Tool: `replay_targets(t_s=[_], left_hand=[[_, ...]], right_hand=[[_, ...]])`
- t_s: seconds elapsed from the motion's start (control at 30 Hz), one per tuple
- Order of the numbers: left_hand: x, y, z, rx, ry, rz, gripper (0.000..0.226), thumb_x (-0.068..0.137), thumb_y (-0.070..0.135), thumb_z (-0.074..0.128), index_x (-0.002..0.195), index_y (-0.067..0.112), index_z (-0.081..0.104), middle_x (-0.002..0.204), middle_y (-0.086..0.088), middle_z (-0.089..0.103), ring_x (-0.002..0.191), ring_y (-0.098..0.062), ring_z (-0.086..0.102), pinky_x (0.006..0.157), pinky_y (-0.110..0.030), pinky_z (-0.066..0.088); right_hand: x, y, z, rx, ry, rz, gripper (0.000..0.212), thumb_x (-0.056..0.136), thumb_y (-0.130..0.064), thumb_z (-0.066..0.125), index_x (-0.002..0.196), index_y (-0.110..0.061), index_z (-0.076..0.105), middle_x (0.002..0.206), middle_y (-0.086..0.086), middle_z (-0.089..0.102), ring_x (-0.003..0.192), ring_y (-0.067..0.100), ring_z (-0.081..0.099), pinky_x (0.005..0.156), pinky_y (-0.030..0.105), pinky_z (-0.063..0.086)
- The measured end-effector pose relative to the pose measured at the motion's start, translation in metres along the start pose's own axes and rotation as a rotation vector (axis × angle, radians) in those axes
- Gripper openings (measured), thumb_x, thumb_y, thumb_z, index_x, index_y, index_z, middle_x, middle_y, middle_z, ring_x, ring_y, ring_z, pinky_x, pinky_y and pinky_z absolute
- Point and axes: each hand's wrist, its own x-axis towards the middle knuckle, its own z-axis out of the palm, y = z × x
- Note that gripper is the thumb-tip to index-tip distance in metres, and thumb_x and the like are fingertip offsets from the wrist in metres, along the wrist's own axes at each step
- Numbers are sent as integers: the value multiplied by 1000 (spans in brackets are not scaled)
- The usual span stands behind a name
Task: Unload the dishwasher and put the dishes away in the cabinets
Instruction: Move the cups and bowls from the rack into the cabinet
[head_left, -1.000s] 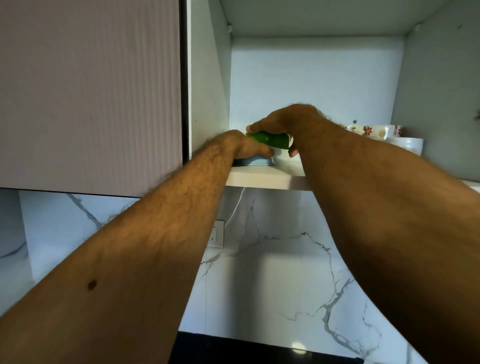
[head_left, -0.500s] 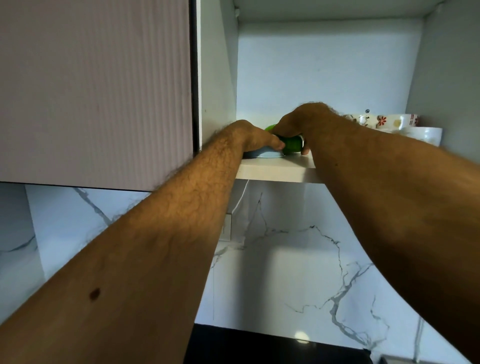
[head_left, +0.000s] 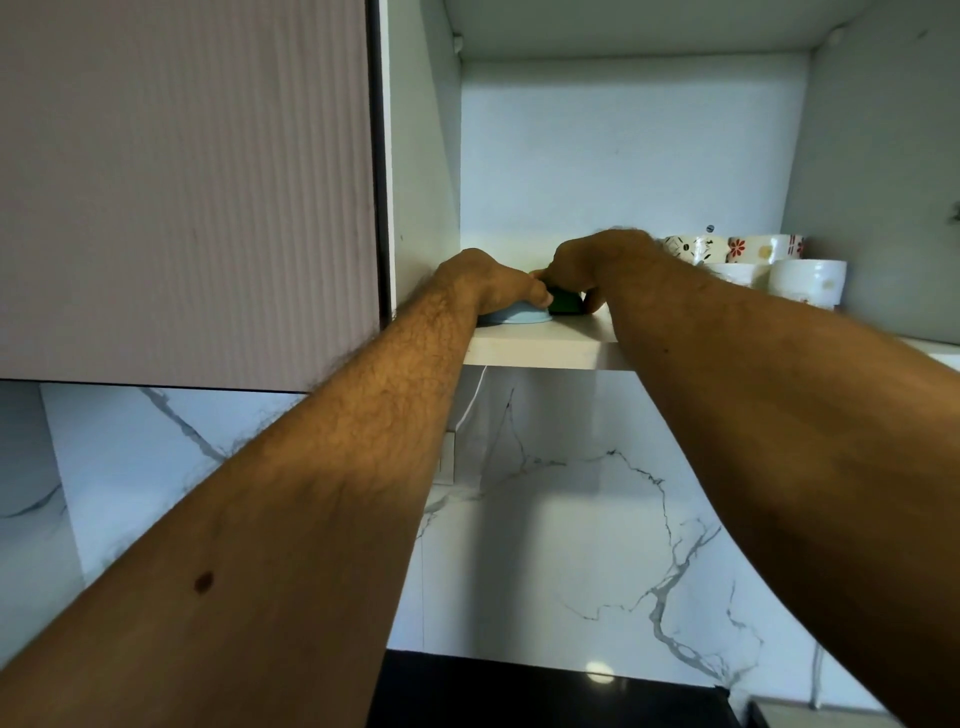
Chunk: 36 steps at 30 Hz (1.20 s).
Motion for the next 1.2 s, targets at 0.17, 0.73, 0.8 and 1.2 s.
replay_targets(t_s=[0.17,0.73,0.8,1.2], left_hand=[[-7,2,-1,-105,27,31,78,74,55,76,133,12,50,120,-4,52,108,-23,52,86,-32,42],[-12,6,-4,-166,85,56,45,77,24,61,119,11,54,109,-7,57,93,-20,52,81,-35,46],[-11,5,-4,-172,89,65,47,75,25,62,119,13,53,107,-4,56,98,-21,53,87,-37,47],[-3,0,-2,-64,66,112,76,78,23,68,145,22,32,138,-7,43,122,-26,45,102,-41,46]], right_hand=[[5,8,0,17,-32,-9,41,60,-35,62,92,-11,71,104,14,69,91,34,70,90,46,54],[-37,-8,-2,233,-158,-84,44,97,-4,50,140,-8,49,134,12,57,126,34,55,107,49,45],[-38,-8,0,213,-159,-91,42,97,-6,46,138,-7,51,135,13,58,125,33,56,105,48,47],[-32,-1,-3,342,-176,6,36,62,-18,76,98,-16,73,112,6,69,106,22,66,97,42,53]])
